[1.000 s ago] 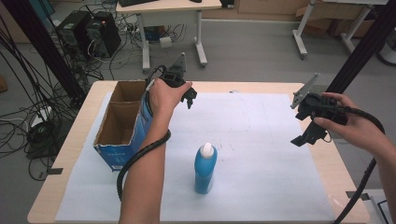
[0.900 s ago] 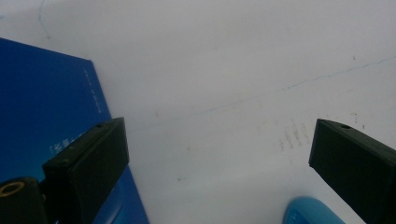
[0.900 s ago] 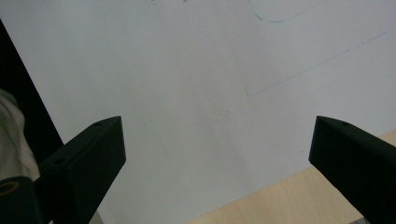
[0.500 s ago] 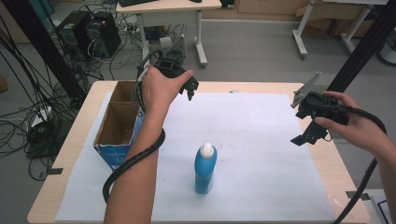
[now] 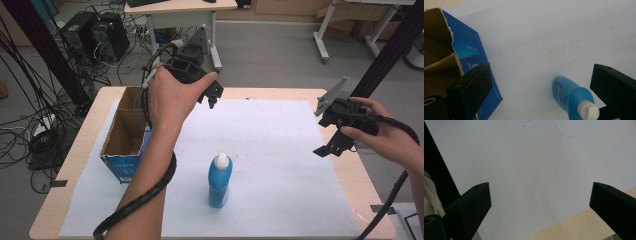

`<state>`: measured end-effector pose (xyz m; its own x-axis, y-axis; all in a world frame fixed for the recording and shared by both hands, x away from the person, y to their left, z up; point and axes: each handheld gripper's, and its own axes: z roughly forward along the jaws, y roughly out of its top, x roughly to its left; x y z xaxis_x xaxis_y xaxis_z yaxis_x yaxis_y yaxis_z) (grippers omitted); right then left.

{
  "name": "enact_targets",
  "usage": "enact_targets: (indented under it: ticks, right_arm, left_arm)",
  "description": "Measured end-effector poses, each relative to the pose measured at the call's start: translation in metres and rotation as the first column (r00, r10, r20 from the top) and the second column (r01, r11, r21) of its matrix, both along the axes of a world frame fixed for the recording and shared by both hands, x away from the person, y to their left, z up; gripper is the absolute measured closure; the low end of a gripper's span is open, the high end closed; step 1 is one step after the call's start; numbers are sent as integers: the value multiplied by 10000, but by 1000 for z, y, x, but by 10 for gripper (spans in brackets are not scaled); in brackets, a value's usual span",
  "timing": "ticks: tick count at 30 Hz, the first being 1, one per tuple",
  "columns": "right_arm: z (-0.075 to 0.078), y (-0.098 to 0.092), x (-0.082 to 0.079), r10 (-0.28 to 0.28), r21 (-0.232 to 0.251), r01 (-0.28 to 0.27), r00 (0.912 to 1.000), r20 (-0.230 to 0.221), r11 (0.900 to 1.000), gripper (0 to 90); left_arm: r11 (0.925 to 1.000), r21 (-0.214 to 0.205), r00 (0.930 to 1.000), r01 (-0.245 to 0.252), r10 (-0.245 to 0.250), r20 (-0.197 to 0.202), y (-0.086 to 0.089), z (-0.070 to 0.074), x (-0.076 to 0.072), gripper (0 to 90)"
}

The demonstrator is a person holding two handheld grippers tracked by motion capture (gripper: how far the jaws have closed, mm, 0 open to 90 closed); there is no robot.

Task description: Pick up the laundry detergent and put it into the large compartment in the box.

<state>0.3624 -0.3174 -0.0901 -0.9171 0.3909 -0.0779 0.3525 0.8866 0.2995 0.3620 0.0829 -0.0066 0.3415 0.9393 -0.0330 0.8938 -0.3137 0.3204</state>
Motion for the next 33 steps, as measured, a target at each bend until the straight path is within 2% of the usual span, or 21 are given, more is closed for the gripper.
enact_targets:
  ticks: [6, 12, 16, 22, 27, 29, 33]
  right_arm:
    - [2, -1, -8, -24, 63, 24, 9999, 100, 10000, 37]
    - [2, -1, -12, -5, 92, 4, 9999, 109, 10000, 36]
    - [1, -2, -15, 11, 157, -12, 10000, 82, 9999, 37]
    - [-1, -2, -17, 76, 160, -76, 10000, -17, 9998, 37]
    - [-1, -1, -21, 112, 224, -113, 9999, 27, 9997, 36]
    - [-1, -1, -22, 118, 233, -119, 9999, 52, 9997, 36]
    - [-2, -3, -24, 148, 284, -149, 9999, 50, 9995, 37]
  left_arm:
    - [9997, 58, 9997, 228, -229, 105, -13, -2, -27, 45]
    - [9996, 10, 9996, 269, -269, 72, -19, -5, -41, 45]
    - [9993, 138, 9994, 345, -344, -13, -29, -10, -51, 44]
    - [9991, 247, 9992, 355, -351, -178, -38, -16, -58, 44]
    - [9994, 319, 9994, 167, -157, -302, -46, -22, -62, 43]
    - [9991, 424, 9990, 98, -79, -437, -51, -27, -63, 43]
    - [9993, 351, 9975, 95, -70, -703, -55, -34, -62, 44]
